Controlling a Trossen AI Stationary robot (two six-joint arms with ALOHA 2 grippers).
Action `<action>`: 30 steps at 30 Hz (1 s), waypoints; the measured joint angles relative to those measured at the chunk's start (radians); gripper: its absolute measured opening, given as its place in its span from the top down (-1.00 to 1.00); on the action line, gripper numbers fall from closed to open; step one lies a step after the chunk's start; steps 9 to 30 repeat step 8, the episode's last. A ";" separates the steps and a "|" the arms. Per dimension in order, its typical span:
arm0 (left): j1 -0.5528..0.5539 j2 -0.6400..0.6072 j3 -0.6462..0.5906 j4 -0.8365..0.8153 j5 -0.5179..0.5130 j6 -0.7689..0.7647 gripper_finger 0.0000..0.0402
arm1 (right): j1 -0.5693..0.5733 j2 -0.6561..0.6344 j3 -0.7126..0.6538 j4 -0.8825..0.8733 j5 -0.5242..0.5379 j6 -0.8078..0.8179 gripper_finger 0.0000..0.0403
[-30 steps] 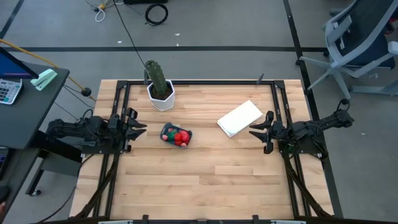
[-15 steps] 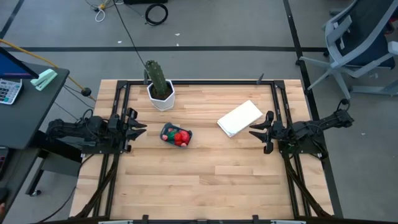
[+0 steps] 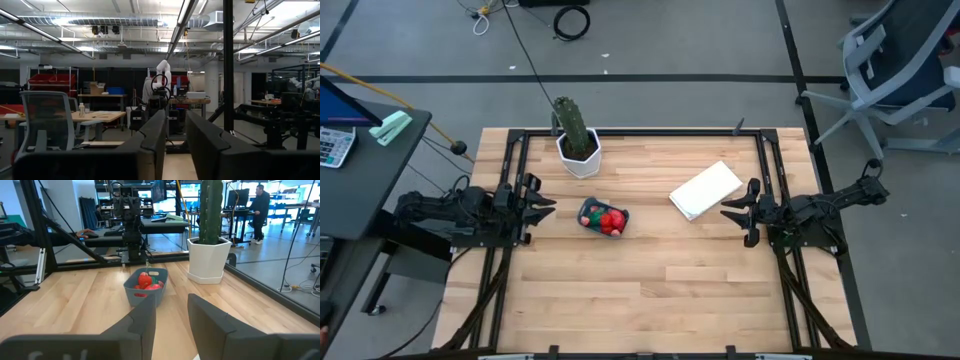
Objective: Pick and placing Produce into tupperware
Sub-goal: Return to Home Position
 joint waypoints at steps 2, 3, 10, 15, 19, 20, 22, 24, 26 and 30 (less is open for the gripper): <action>0.000 0.000 0.000 0.000 0.000 0.000 0.57 | 0.000 0.000 0.000 0.000 0.000 0.000 0.40; 0.000 0.000 0.000 0.000 0.000 0.000 0.57 | 0.000 0.000 0.000 0.000 0.000 0.000 0.40; 0.000 0.000 0.000 0.000 0.000 0.000 0.58 | 0.000 0.000 0.000 0.000 0.000 0.000 0.40; 0.000 0.000 0.000 0.000 0.000 0.000 0.58 | 0.000 0.000 0.000 0.000 0.000 0.000 0.40; 0.000 0.000 0.000 0.000 0.000 0.000 0.58 | 0.000 0.000 0.000 0.000 0.000 0.000 0.40; 0.000 0.000 0.000 0.000 0.000 0.000 0.58 | 0.000 0.000 0.000 0.000 0.000 0.000 0.40; 0.000 0.000 0.000 0.000 0.000 0.000 0.58 | 0.000 0.000 0.000 0.000 0.000 0.000 0.40; 0.000 0.000 0.000 0.000 0.000 0.000 0.58 | 0.000 0.000 0.000 0.000 0.000 0.000 0.40; 0.000 0.000 0.000 0.000 0.000 0.000 0.58 | 0.000 0.000 0.000 0.000 0.000 0.000 0.40; 0.000 0.000 0.000 0.000 0.000 0.000 0.58 | 0.000 0.000 0.000 0.000 0.000 0.000 0.40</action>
